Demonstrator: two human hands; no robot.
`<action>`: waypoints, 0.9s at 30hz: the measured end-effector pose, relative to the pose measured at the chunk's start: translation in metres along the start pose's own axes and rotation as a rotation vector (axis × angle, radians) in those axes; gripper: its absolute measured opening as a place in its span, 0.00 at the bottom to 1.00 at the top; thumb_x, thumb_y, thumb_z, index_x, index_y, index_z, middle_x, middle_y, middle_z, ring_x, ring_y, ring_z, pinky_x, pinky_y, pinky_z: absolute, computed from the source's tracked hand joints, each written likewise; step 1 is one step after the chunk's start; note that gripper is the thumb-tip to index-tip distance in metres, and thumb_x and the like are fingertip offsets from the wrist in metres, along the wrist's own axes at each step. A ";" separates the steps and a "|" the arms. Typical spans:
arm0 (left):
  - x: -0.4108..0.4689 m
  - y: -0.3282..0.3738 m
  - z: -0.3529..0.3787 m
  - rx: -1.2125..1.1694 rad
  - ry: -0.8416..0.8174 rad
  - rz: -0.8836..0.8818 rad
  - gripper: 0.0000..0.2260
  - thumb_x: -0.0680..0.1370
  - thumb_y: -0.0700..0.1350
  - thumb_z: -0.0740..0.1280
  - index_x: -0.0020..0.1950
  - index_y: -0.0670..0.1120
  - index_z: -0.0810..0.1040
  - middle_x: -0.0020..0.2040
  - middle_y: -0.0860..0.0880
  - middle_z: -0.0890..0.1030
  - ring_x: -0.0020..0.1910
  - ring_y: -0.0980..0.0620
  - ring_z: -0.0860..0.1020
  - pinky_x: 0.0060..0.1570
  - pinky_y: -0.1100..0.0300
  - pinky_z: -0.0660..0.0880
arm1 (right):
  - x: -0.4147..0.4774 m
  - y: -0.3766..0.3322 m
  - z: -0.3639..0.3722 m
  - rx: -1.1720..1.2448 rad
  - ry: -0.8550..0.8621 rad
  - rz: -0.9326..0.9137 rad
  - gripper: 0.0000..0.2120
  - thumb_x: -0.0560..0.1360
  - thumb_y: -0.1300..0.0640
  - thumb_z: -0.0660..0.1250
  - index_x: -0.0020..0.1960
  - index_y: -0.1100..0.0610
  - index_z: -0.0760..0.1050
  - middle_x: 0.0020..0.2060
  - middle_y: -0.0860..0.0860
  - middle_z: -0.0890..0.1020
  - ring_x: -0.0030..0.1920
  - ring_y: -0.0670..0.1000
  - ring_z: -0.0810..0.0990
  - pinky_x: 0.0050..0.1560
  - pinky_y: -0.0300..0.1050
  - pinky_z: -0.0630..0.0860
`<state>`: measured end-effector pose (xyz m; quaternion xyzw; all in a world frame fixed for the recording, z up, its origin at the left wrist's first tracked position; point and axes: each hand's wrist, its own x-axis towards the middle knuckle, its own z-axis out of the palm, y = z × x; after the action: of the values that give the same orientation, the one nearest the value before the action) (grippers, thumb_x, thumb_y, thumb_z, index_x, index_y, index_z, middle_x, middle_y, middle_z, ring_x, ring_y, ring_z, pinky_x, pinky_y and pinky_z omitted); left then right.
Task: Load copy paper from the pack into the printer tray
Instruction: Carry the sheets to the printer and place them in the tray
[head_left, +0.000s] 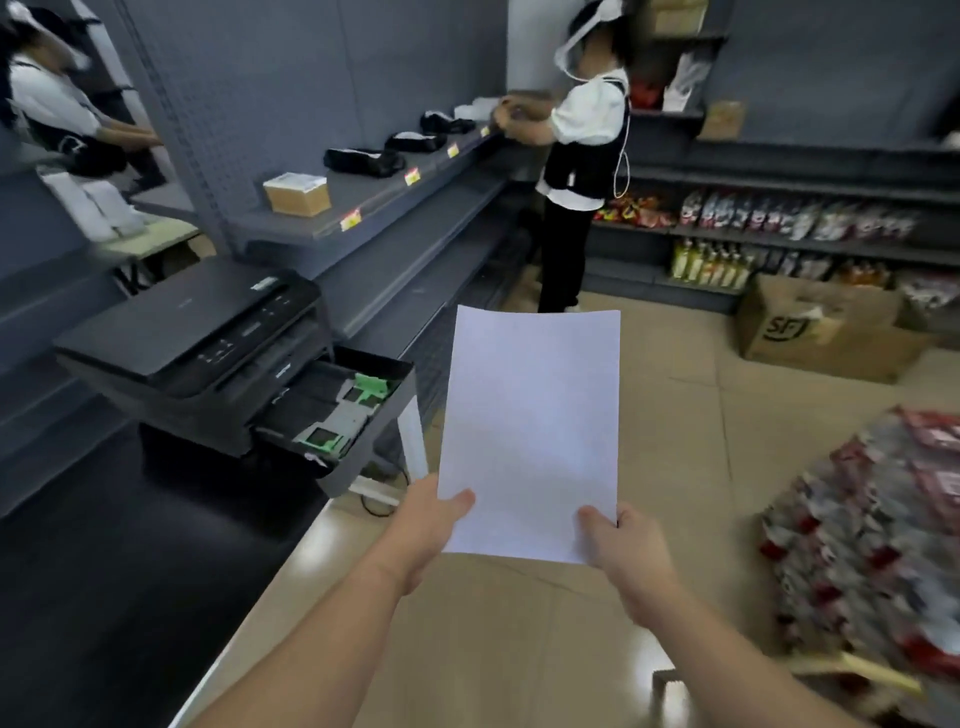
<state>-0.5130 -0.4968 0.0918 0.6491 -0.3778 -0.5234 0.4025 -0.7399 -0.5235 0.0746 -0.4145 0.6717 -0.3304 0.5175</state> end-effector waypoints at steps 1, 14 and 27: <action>0.011 0.008 0.009 0.014 -0.012 0.015 0.13 0.80 0.47 0.66 0.65 0.52 0.78 0.59 0.55 0.83 0.60 0.50 0.79 0.65 0.46 0.73 | 0.009 -0.004 -0.008 0.007 0.022 0.010 0.11 0.72 0.54 0.66 0.34 0.57 0.71 0.31 0.53 0.75 0.30 0.52 0.70 0.31 0.43 0.65; 0.199 0.092 0.082 0.031 -0.176 0.058 0.10 0.82 0.41 0.62 0.59 0.51 0.80 0.53 0.55 0.84 0.53 0.55 0.81 0.45 0.62 0.75 | 0.169 -0.072 -0.046 0.082 0.184 -0.018 0.07 0.75 0.56 0.66 0.41 0.59 0.78 0.35 0.53 0.81 0.31 0.51 0.77 0.29 0.39 0.71; 0.373 0.136 0.074 -0.021 0.003 -0.022 0.09 0.83 0.42 0.61 0.54 0.56 0.77 0.52 0.61 0.82 0.51 0.62 0.77 0.51 0.63 0.70 | 0.355 -0.144 0.006 0.054 0.048 0.015 0.11 0.75 0.55 0.67 0.44 0.64 0.78 0.36 0.55 0.80 0.34 0.54 0.75 0.35 0.45 0.70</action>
<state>-0.5329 -0.8995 0.0670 0.6498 -0.3646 -0.5306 0.4040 -0.7460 -0.9058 0.0492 -0.3872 0.6778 -0.3545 0.5147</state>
